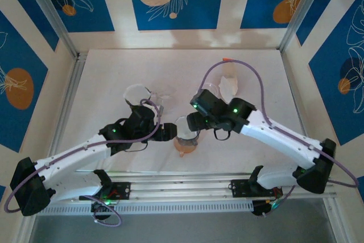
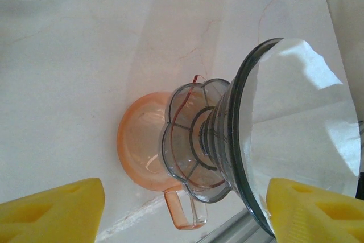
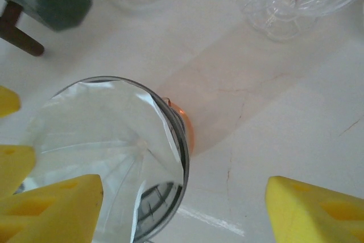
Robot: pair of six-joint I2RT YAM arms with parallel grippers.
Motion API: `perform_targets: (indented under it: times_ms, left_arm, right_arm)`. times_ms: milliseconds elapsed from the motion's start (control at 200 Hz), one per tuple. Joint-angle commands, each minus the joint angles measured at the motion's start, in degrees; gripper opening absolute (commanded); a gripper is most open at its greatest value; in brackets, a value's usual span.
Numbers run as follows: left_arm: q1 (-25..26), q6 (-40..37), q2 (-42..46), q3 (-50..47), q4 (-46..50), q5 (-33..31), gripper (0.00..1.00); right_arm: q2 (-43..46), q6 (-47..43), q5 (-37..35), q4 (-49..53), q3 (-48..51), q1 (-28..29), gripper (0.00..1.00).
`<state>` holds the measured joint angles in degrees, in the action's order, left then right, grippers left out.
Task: Place the coffee filter in the dripper
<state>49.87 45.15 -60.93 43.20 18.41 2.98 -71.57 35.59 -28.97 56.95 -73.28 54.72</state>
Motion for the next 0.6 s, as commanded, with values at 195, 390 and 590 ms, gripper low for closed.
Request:
perform_targets:
  times_ms: [195,390,590]
  left_arm:
    - [-0.4,0.9,3.0,1.2,-0.2,0.4,0.93]
    - [-0.4,1.3,7.9,1.6,1.2,-1.2,1.0]
    - [-0.4,2.0,12.9,0.1,3.0,-3.4,1.0]
  right_arm:
    - [5.9,2.8,-0.3,0.7,4.9,0.8,0.75]
    - [8.5,3.5,0.0,-1.3,7.6,2.3,0.75]
    - [14.0,4.7,-2.0,-2.2,10.6,3.6,0.75]
